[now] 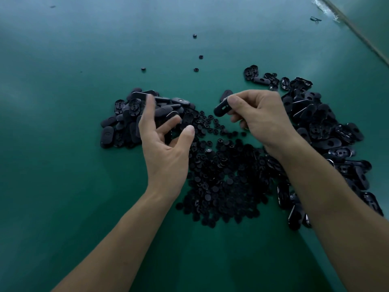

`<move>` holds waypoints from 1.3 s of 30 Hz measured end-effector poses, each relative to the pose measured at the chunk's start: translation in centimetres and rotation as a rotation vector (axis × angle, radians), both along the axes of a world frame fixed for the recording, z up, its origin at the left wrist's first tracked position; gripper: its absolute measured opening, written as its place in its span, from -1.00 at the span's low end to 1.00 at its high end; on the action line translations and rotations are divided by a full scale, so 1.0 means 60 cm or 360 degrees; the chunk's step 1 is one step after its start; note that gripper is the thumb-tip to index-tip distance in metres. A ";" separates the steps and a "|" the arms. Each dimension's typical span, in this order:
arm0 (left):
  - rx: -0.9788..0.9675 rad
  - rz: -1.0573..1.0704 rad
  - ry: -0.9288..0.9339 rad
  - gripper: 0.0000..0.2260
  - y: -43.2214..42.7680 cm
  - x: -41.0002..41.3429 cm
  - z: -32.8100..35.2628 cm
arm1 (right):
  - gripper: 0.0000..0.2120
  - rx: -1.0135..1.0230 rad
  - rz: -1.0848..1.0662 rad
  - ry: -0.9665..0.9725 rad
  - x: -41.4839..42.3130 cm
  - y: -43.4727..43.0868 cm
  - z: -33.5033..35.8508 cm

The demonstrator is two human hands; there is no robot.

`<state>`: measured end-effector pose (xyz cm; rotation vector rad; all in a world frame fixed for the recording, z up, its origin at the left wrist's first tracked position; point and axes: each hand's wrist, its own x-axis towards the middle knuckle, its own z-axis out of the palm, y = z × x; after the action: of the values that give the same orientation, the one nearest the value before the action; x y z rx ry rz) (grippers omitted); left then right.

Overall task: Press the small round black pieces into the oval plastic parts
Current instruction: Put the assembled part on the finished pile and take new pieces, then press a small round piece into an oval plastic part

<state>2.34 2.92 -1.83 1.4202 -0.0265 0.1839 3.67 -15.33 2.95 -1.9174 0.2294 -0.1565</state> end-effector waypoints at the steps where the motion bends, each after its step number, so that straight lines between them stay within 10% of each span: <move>1: 0.0002 -0.0026 -0.0015 -0.45 -0.001 -0.002 0.002 | -0.91 0.0264 0.0070 0.0025 -0.005 0.005 0.003; 8: 0.0069 -0.0238 -0.0102 -0.91 -0.003 -0.013 0.010 | -0.92 0.0475 0.0351 0.0008 -0.024 0.032 0.001; 31: 0.0181 -0.0240 -0.0124 -0.87 -0.006 -0.010 0.003 | -0.86 0.0333 0.0220 -0.0156 -0.019 0.034 0.006; 39: -0.0035 -0.0187 -0.0053 -0.95 -0.005 -0.010 0.008 | -0.82 -0.0907 0.0120 0.0104 -0.022 0.007 -0.025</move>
<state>1.74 2.65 -1.33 1.3894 -0.1349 0.1106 2.36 -14.94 1.43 -2.4966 0.1654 -0.1155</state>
